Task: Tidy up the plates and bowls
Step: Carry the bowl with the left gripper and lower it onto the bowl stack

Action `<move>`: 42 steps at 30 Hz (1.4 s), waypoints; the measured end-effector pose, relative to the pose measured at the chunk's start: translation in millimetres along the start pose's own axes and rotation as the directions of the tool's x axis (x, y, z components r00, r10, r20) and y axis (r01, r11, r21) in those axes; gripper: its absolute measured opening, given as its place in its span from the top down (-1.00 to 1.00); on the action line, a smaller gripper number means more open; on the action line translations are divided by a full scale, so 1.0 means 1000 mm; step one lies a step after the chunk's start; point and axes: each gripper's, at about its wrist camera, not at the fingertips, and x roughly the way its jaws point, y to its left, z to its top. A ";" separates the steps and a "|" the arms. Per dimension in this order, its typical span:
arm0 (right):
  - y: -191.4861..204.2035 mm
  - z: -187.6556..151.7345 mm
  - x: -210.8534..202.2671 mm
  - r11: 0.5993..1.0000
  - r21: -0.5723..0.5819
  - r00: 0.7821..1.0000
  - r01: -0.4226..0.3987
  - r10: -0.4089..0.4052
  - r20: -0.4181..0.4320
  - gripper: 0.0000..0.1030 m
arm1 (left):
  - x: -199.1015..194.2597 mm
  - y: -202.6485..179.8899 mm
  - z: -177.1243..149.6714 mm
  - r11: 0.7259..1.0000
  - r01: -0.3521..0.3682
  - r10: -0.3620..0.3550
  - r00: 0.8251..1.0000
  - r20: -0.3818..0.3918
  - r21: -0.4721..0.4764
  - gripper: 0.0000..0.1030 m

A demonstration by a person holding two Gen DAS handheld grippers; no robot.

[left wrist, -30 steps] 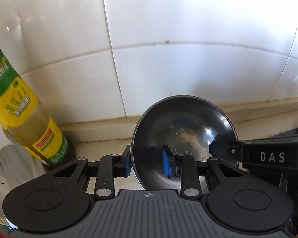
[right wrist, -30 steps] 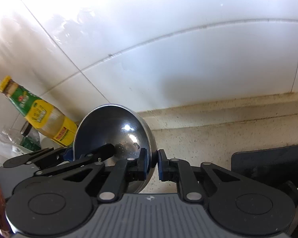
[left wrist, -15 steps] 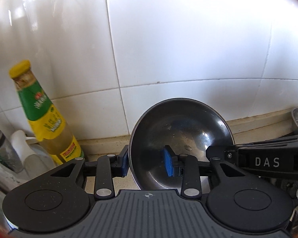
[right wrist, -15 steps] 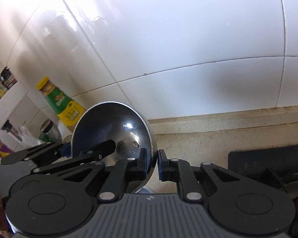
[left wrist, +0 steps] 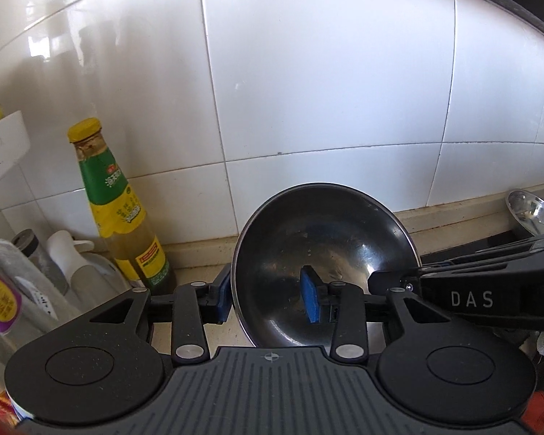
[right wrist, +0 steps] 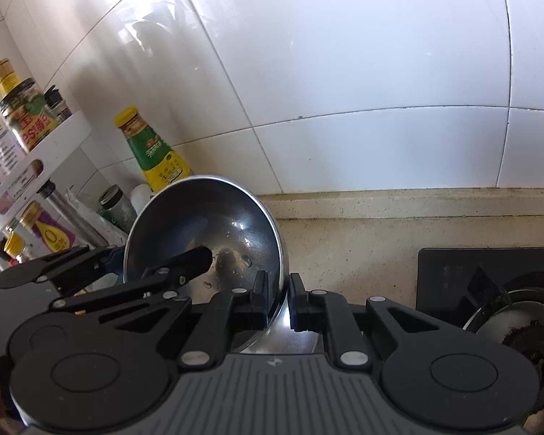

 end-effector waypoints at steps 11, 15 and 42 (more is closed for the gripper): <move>0.013 -0.021 -0.015 0.999 -0.038 1.000 0.001 -0.002 -0.028 0.70 | -0.028 -0.002 -0.021 1.000 -0.004 0.004 1.000 0.004 -0.002 0.08; 0.015 -0.027 -0.011 0.999 -0.047 0.999 0.009 -0.012 -0.049 0.70 | -0.029 -0.002 -0.030 1.000 -0.005 0.005 1.000 -0.013 -0.010 0.07; 0.013 -0.035 0.038 0.989 -0.055 0.979 0.134 -0.141 -0.150 0.70 | 0.028 0.005 -0.053 0.999 0.048 -0.049 0.988 -0.149 -0.010 0.08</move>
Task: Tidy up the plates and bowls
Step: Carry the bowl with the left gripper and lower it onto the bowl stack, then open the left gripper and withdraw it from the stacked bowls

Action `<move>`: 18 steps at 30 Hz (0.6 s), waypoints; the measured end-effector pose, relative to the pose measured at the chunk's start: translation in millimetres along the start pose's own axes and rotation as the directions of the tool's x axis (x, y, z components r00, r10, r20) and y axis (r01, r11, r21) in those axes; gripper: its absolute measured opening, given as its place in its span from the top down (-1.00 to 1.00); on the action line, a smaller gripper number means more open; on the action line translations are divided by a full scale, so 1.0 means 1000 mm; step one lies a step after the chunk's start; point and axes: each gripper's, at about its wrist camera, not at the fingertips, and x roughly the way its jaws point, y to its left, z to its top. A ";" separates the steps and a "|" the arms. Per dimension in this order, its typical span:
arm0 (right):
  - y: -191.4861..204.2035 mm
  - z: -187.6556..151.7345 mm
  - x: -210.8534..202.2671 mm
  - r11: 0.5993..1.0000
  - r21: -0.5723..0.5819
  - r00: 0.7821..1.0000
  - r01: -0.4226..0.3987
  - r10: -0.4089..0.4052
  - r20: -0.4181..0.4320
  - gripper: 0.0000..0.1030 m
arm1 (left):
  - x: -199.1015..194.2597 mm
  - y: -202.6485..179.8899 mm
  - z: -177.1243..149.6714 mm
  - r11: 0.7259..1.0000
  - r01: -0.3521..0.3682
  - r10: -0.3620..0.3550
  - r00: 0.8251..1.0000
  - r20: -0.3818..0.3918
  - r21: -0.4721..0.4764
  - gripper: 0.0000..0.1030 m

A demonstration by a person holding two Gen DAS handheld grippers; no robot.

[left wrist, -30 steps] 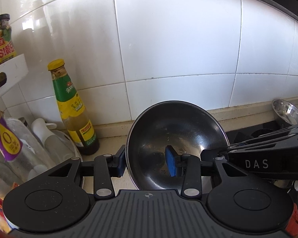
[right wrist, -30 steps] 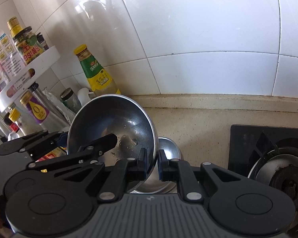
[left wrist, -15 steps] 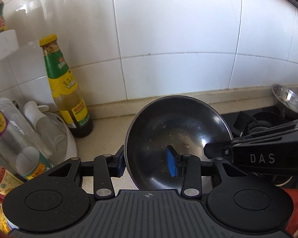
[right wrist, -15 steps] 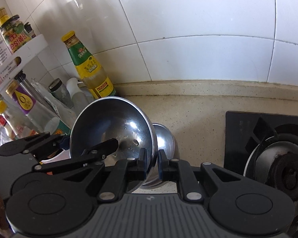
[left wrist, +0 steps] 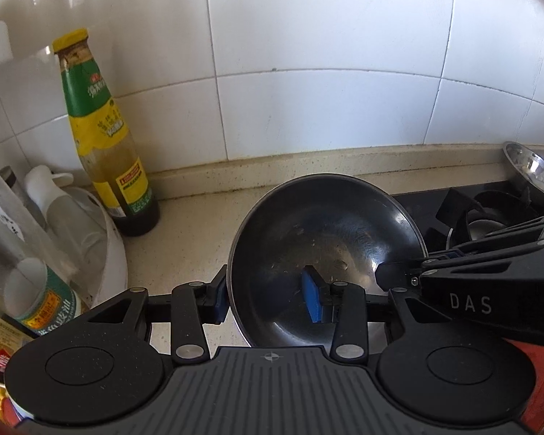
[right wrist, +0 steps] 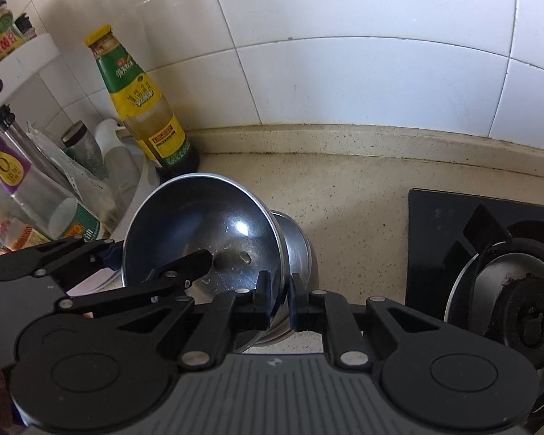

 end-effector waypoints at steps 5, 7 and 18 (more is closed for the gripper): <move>0.004 0.002 -0.001 0.998 -0.048 0.997 0.048 -0.045 0.060 0.66 | 0.009 0.007 -0.005 1.000 0.010 -0.011 1.000 -0.016 -0.015 0.04; 0.006 0.005 -0.004 0.995 -0.074 0.995 0.069 -0.063 0.082 0.65 | 0.008 0.008 -0.007 1.000 -0.003 0.003 1.000 -0.005 -0.008 0.03; 0.003 0.012 0.008 0.997 -0.061 0.998 0.041 -0.038 0.053 0.56 | -0.009 0.010 -0.007 0.999 0.005 -0.007 0.999 0.048 0.037 -0.17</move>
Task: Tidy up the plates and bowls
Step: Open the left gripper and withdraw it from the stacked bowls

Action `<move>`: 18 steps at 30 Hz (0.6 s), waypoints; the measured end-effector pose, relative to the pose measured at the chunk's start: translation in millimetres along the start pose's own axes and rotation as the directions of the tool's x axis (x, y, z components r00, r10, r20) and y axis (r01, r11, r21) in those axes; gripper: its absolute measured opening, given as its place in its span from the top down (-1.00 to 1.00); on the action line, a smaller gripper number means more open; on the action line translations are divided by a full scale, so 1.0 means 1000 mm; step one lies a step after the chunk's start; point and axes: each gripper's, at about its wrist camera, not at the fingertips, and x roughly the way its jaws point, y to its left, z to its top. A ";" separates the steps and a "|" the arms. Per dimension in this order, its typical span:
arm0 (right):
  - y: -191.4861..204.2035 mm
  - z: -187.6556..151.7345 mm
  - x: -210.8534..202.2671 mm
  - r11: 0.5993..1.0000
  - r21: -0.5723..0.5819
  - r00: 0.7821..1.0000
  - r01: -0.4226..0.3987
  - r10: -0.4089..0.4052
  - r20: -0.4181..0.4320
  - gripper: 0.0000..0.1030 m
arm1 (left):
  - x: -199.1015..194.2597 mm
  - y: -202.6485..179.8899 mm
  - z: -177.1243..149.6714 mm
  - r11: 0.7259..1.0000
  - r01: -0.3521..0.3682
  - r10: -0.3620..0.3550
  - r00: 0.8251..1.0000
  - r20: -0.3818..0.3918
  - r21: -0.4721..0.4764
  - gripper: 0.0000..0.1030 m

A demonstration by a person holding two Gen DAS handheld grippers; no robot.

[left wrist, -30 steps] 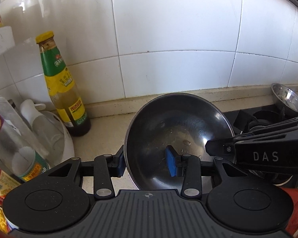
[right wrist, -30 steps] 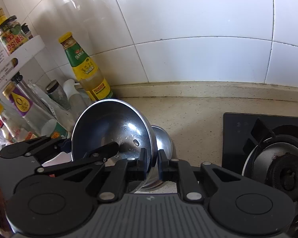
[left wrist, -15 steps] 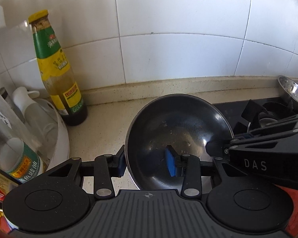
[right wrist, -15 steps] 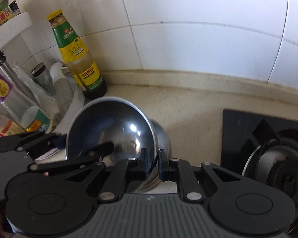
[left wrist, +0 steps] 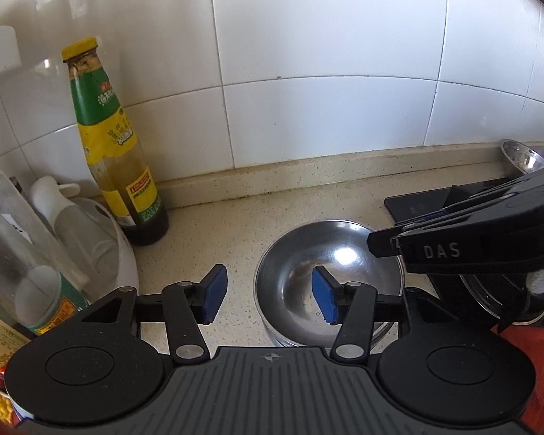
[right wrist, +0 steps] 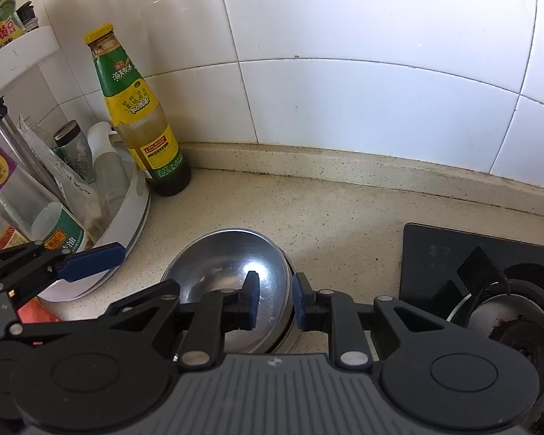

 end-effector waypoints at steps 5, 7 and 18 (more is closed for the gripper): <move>0.002 0.001 0.002 1.000 -0.008 1.000 -0.004 0.004 -0.010 0.52 | 0.001 0.002 0.000 1.000 0.009 -0.009 1.000 -0.003 0.006 -0.24; 0.001 0.001 0.002 1.000 -0.012 1.000 -0.001 0.001 -0.015 0.50 | 0.000 0.002 -0.002 1.000 0.014 -0.014 1.000 0.000 0.012 -0.31; -0.008 0.000 0.005 0.997 0.065 0.998 -0.049 0.051 -0.033 0.18 | -0.003 0.007 -0.013 0.997 0.064 -0.063 0.998 -0.017 0.042 -0.59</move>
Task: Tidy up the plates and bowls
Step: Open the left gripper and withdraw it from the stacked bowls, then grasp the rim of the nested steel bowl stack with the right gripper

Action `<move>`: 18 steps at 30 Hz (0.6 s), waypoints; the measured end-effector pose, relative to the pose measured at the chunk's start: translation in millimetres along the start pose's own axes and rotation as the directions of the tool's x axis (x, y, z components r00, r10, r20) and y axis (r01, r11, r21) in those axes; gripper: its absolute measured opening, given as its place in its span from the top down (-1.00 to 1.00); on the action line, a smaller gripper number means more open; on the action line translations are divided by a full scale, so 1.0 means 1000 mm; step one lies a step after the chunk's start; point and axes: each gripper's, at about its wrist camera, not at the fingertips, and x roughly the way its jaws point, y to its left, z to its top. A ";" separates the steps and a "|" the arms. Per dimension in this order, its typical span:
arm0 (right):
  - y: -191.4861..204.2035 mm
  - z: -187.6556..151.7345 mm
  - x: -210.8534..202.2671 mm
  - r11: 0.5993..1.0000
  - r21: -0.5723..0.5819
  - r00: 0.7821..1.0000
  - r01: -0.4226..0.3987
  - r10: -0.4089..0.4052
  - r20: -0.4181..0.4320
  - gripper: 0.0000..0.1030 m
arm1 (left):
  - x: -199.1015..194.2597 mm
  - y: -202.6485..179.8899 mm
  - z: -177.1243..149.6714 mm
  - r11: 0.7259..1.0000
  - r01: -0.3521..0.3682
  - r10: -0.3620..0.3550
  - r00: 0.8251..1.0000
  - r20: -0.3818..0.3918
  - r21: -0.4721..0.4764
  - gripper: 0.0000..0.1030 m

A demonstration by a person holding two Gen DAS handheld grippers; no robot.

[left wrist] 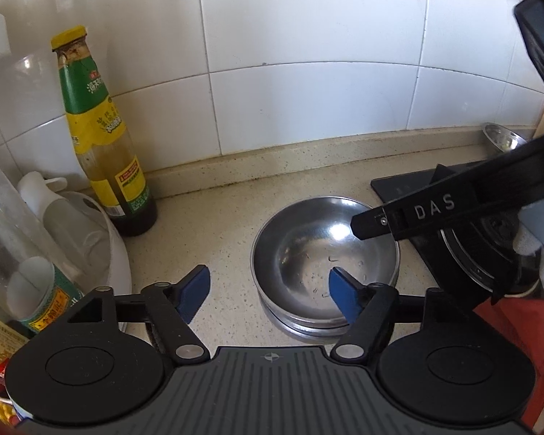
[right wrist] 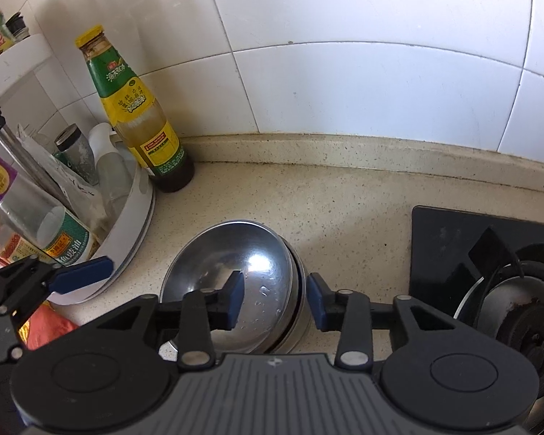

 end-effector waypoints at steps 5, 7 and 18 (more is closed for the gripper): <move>-0.001 0.001 0.001 0.998 0.011 0.998 -0.062 0.062 -0.012 -0.08 | -0.007 -0.001 -0.007 0.999 0.020 -0.020 1.000 0.001 0.039 -0.64; -0.002 0.001 0.001 0.997 0.003 0.997 -0.075 0.075 -0.006 -0.18 | -0.010 -0.001 -0.014 0.997 0.037 -0.037 0.999 0.000 0.065 -0.65; -0.006 0.000 0.022 0.996 0.005 0.994 -0.086 0.086 -0.065 -0.30 | 0.008 0.013 -0.038 0.991 0.113 -0.111 0.993 -0.041 0.067 -0.70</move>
